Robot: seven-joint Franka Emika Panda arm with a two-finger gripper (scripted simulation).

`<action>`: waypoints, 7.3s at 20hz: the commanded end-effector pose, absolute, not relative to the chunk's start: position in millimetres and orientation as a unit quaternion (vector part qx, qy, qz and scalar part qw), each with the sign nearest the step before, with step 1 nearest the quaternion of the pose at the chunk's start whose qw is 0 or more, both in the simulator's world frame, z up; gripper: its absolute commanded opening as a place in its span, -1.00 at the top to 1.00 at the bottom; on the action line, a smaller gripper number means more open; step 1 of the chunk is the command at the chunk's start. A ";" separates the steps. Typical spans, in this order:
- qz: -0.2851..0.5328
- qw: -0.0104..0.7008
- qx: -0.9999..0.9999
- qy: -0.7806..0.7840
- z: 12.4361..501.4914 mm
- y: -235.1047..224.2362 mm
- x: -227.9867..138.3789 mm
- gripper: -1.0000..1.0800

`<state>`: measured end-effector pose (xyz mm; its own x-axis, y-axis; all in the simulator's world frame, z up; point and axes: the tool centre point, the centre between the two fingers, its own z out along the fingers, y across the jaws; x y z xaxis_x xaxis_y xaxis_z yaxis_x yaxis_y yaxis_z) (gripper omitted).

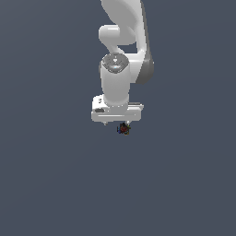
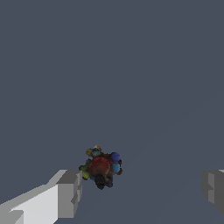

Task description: Pick up the object and move it to a goal position.

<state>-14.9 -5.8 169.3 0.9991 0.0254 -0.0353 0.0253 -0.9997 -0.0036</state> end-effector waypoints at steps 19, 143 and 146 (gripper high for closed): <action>0.028 -0.001 -0.999 -0.026 167.2 -15.3 -21.1 -0.92; -0.001 0.000 -0.779 -0.627 309.2 133.6 -116.5 1.00; -0.001 0.000 -0.779 -0.627 339.3 144.0 -119.9 1.00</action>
